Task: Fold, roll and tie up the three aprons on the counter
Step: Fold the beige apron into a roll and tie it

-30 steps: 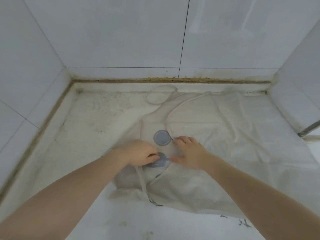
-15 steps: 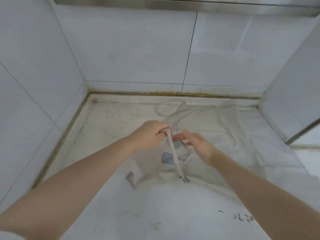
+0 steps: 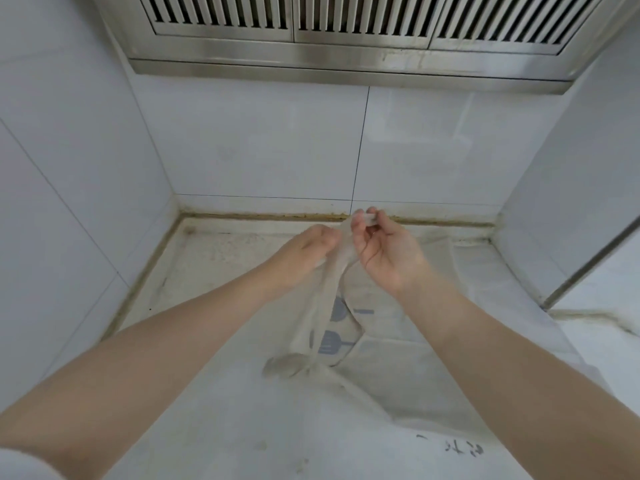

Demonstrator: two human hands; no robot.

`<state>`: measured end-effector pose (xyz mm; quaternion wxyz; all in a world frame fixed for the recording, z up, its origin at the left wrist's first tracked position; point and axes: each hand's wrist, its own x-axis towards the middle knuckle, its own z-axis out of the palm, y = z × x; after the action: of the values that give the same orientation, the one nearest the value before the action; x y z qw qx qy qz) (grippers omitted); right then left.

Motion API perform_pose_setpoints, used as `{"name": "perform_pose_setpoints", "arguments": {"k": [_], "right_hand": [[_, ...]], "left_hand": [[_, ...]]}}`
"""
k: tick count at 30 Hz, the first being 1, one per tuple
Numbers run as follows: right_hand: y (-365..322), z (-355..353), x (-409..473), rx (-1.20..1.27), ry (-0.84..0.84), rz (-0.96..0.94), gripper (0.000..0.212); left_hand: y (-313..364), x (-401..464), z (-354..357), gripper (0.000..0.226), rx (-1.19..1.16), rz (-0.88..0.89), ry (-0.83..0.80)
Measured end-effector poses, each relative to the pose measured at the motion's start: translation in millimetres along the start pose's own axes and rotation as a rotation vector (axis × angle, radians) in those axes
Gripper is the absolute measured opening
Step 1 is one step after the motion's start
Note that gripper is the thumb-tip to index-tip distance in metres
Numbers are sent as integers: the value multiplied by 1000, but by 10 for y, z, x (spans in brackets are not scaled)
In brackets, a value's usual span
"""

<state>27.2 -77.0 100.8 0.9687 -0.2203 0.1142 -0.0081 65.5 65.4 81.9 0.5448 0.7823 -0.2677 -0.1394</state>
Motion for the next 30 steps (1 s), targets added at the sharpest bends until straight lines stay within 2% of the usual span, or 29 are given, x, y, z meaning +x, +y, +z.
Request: {"name": "perform_pose_setpoints", "arguments": {"k": [2, 4, 5, 6, 8, 11, 15, 17, 20, 22, 25, 27, 28, 29, 30], "right_hand": [[-51, 83, 44, 214, -23, -81, 36], [-123, 143, 87, 322, -38, -158, 36], [-160, 157, 106, 344, -38, -187, 36], [-192, 168, 125, 357, -38, -206, 35], [-233, 186, 141, 388, -44, -226, 34], [-187, 199, 162, 405, -76, -227, 36], [-110, 301, 181, 343, -166, -145, 37], [-94, 289, 205, 30, -68, -57, 34], [97, -64, 133, -972, 155, 92, 29], [276, -359, 0, -1436, 85, 168, 29], [455, -629, -124, -1835, -237, 205, 36], [532, -681, -117, -2084, -323, 130, 14], [562, -709, -100, -2154, -329, 67, 14], [587, -744, -78, -2195, -307, 27, 23], [578, -780, -64, -2218, -284, 23, 24]], "left_hand": [[-86, -110, -29, 15, 23, -139, -272], [-237, -240, -52, 20, 7, -287, -617], [-317, -302, -46, 21, -25, -343, -724], [-371, -356, -41, 18, -61, -384, -765], [-445, -417, 1, 1, -75, -418, -711], [-491, -403, 67, 22, 34, -428, -614], [-479, -379, 179, 16, 38, -403, -634], [-470, -389, 197, 28, -43, -440, -580], [-437, -391, 144, 32, -260, -530, -348], [-462, -360, 55, 35, -407, -574, -153], [-479, -283, -31, 42, -743, -592, 133], [-446, -244, -61, 42, -940, -600, 271], [-434, -233, -84, 41, -1005, -588, 280], [-402, -239, -126, 40, -1024, -567, 233], [-375, -257, -199, 38, -993, -552, 141]]}}
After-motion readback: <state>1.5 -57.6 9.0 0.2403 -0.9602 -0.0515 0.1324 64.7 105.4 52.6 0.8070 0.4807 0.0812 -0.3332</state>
